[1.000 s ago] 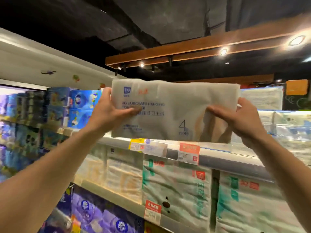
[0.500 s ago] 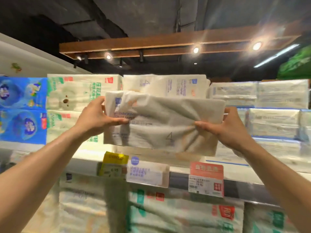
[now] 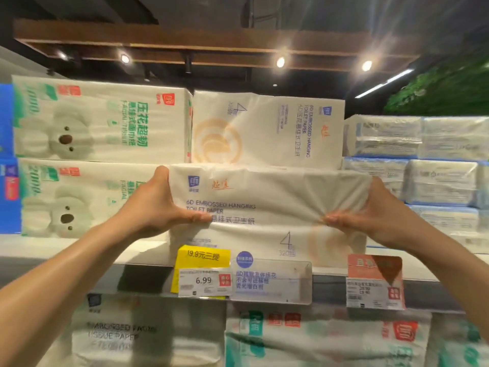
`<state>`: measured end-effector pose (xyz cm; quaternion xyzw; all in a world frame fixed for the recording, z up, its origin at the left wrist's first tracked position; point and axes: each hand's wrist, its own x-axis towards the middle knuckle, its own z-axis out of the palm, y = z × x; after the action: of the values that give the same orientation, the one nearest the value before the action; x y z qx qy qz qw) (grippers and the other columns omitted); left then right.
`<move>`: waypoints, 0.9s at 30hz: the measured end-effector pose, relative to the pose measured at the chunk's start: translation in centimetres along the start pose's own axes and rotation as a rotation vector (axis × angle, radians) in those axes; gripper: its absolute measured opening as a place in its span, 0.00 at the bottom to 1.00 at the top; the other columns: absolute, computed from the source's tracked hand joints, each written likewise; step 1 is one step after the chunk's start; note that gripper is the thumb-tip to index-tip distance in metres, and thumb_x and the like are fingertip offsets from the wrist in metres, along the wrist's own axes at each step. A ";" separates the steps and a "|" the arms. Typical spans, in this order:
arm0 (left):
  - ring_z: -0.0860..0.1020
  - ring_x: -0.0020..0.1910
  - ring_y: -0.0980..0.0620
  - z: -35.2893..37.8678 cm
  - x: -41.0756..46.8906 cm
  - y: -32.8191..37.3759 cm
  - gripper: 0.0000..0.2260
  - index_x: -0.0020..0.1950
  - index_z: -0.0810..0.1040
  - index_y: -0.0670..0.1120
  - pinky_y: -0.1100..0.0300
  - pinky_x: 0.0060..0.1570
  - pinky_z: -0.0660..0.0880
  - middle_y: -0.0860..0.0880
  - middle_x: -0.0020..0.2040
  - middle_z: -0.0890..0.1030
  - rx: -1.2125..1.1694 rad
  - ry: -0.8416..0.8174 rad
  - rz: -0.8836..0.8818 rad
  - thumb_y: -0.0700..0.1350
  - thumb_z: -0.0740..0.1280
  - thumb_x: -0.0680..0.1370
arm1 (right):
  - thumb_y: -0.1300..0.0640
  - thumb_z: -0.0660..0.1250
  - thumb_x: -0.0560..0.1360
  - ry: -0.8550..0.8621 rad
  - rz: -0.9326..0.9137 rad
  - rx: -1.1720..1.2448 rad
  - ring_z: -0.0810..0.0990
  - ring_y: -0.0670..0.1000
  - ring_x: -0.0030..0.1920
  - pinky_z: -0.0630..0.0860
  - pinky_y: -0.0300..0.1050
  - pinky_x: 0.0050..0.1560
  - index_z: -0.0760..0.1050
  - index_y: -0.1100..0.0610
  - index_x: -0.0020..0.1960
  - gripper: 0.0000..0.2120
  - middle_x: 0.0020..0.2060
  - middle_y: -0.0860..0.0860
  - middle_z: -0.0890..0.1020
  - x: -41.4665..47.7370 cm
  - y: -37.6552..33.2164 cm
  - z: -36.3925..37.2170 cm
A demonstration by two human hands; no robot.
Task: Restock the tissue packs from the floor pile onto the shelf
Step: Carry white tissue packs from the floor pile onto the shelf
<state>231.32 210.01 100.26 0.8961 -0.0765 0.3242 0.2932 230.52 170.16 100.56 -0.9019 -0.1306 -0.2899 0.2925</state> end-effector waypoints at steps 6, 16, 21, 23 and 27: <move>0.76 0.49 0.48 -0.1 -1.1 0.3 0.39 0.60 0.65 0.50 0.53 0.46 0.74 0.52 0.52 0.76 0.003 -0.052 0.020 0.64 0.80 0.59 | 0.36 0.79 0.63 0.074 0.199 -0.023 0.76 0.52 0.58 0.74 0.50 0.58 0.63 0.53 0.73 0.47 0.63 0.48 0.76 -3.0 -3.2 0.8; 0.75 0.62 0.42 -3.4 -5.1 3.2 0.39 0.72 0.67 0.47 0.43 0.58 0.73 0.42 0.66 0.75 -0.034 0.131 0.250 0.62 0.75 0.67 | 0.31 0.72 0.64 0.198 0.284 -0.144 0.68 0.53 0.74 0.67 0.49 0.67 0.51 0.48 0.80 0.54 0.75 0.51 0.68 -13.5 -7.3 -2.3; 0.68 0.71 0.40 -2.3 -9.3 8.2 0.34 0.67 0.73 0.43 0.47 0.71 0.62 0.38 0.68 0.72 -0.030 0.210 0.516 0.58 0.76 0.68 | 0.31 0.73 0.63 0.006 0.325 -0.233 0.70 0.52 0.73 0.67 0.47 0.68 0.47 0.47 0.82 0.57 0.76 0.49 0.67 -19.3 -6.8 -5.2; 0.68 0.70 0.40 -1.3 -11.6 10.9 0.33 0.68 0.72 0.43 0.46 0.71 0.62 0.39 0.69 0.72 -0.078 0.170 0.556 0.57 0.77 0.68 | 0.31 0.72 0.65 -0.027 0.342 -0.288 0.68 0.51 0.74 0.67 0.47 0.71 0.49 0.47 0.81 0.55 0.78 0.48 0.64 -22.5 -6.3 -7.3; 0.73 0.64 0.42 2.0 -17.4 17.9 0.34 0.67 0.73 0.46 0.48 0.65 0.67 0.44 0.65 0.76 -0.209 -0.019 0.628 0.62 0.71 0.66 | 0.32 0.72 0.68 0.011 0.375 -0.358 0.64 0.49 0.76 0.64 0.44 0.71 0.54 0.48 0.80 0.48 0.77 0.46 0.65 -30.0 -4.7 -13.0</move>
<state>212.96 193.35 96.64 0.7968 -0.3848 0.3808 0.2683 198.87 164.09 93.31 -0.9461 0.0937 -0.2542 0.1775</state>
